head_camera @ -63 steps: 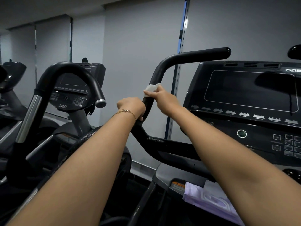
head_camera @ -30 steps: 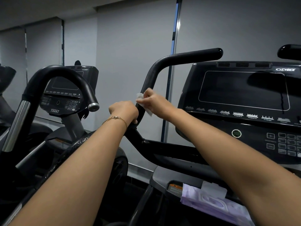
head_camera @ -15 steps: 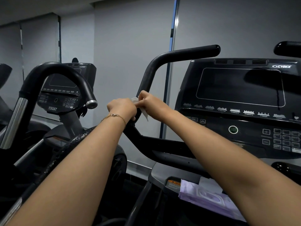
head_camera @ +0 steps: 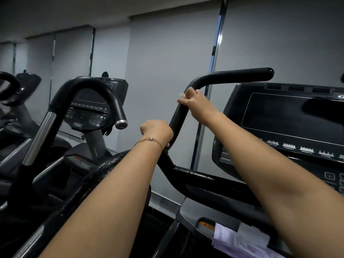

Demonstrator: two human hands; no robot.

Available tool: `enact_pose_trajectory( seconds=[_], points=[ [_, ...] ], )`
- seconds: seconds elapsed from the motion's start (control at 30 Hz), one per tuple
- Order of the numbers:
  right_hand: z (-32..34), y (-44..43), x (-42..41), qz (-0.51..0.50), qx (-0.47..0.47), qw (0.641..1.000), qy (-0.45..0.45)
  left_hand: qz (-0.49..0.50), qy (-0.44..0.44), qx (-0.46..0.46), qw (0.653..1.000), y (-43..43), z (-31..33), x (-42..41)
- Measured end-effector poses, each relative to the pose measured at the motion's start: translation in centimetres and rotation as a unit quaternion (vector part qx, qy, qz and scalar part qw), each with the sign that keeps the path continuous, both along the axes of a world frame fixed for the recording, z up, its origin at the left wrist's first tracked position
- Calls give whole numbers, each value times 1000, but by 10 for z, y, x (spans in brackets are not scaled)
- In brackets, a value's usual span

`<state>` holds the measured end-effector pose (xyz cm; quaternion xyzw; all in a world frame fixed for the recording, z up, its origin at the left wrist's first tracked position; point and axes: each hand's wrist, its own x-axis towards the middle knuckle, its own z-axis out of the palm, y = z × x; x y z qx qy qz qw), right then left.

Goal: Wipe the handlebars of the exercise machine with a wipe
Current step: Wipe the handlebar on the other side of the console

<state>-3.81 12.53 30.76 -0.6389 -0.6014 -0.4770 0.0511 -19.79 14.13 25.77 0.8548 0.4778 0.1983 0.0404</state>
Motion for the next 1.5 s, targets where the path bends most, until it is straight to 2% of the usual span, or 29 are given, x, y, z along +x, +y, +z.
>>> enact_pose_trajectory(
  seconds=[0.13,0.3,0.37,0.47,0.6,0.7,0.77,0.87,1.0,1.13,1.27,1.4,1.5],
  points=[
    [26,9,3,-67,72,995,2,-1,7,-14,1000,-1,3,0],
    [61,9,6,-122,171,974,86,4,17,-19,1000,1,6,2],
    [54,15,0,-107,142,980,88,5,25,-27,999,1,8,2],
    [41,18,4,-50,68,996,18,7,38,-34,999,1,10,1],
    [46,14,15,-32,110,990,77,3,44,-37,998,2,9,0],
    [34,13,11,0,36,999,26,-1,40,-50,998,2,9,-2],
    [33,12,16,32,36,997,55,1,40,-49,998,2,8,-3],
    [32,12,12,26,74,992,95,8,37,-49,998,0,8,-4],
    [23,8,2,22,2,999,37,6,42,-38,998,-2,8,-5],
    [29,9,-3,-23,44,996,71,11,40,-23,999,-3,7,-3],
    [17,4,-9,-25,-18,1000,-5,5,35,-28,999,-2,7,-2],
    [18,2,-10,-41,14,998,45,-2,32,-24,999,-3,7,-1],
    [-4,4,-26,-38,-41,998,30,-10,38,-10,999,-6,4,-1]
  ],
)
